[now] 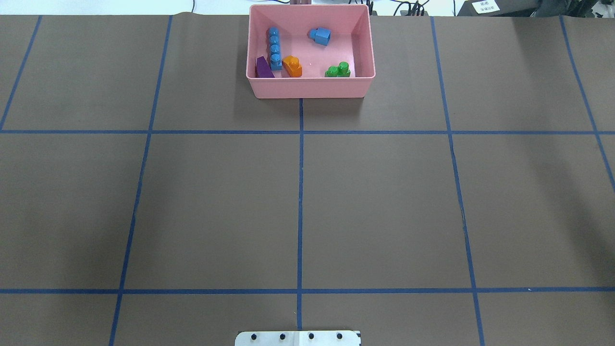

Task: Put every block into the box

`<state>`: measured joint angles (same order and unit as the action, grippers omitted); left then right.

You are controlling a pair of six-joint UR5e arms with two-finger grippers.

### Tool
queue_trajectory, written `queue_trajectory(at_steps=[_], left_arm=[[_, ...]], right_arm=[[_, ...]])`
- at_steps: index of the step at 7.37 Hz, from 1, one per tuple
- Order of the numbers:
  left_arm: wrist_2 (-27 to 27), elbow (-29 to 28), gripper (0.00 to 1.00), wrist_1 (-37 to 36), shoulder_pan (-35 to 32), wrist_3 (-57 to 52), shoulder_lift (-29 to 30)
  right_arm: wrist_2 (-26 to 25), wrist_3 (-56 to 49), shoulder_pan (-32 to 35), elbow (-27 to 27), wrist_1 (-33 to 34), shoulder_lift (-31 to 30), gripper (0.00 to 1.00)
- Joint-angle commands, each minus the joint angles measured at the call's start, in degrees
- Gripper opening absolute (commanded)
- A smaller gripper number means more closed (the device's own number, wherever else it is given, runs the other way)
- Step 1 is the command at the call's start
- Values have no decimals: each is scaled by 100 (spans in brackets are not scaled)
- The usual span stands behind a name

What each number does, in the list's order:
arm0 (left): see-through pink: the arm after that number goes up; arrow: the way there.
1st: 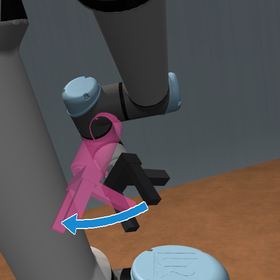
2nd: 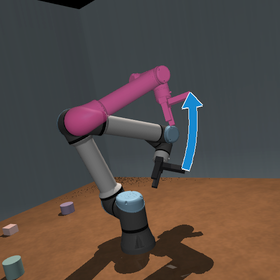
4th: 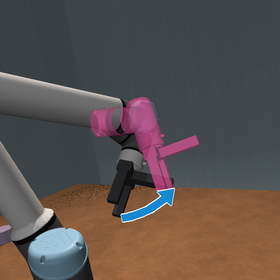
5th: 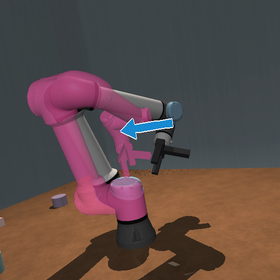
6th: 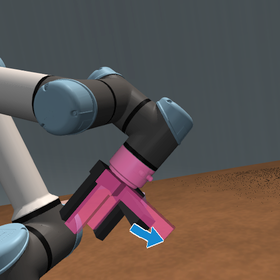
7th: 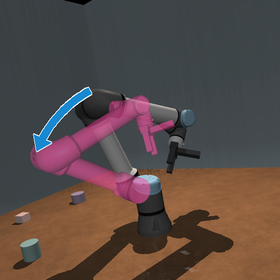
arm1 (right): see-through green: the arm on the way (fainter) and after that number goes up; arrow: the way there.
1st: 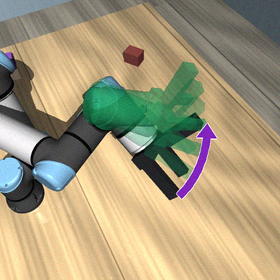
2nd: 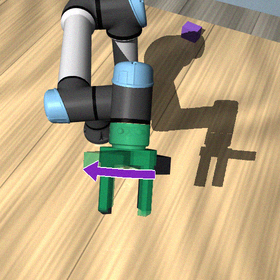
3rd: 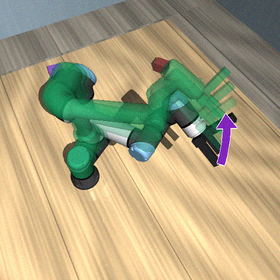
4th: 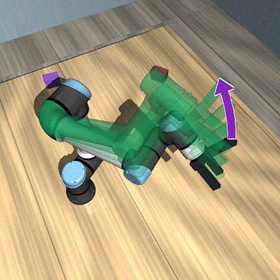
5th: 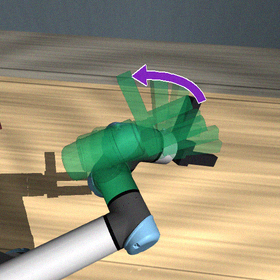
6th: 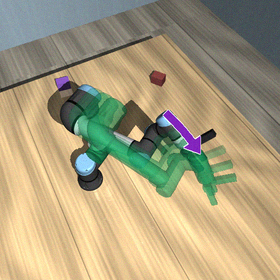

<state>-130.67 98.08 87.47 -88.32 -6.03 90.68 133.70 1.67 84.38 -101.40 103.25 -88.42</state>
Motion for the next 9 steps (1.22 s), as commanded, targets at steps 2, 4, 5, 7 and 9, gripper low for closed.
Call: queue_trajectory(at_steps=[2, 4, 5, 7, 9], left_arm=[[-187, 53, 100, 201, 8, 41, -156], [-126, 45, 100, 446, 8, 41, -165], [-178, 45, 100, 482, 8, 23, -165], [-178, 53, 100, 465, 8, 40, -156], [-178, -8, 100, 464, 16, 49, -139]], right_arm=[[7, 0, 0, -73, 2, -35, 100], [33, 0, 0, -73, 2, -88, 100], [138, 0, 0, -64, 2, -88, 100], [130, 9, -9, -12, 2, -88, 100], [104, 18, -18, 76, 2, -88, 100]])
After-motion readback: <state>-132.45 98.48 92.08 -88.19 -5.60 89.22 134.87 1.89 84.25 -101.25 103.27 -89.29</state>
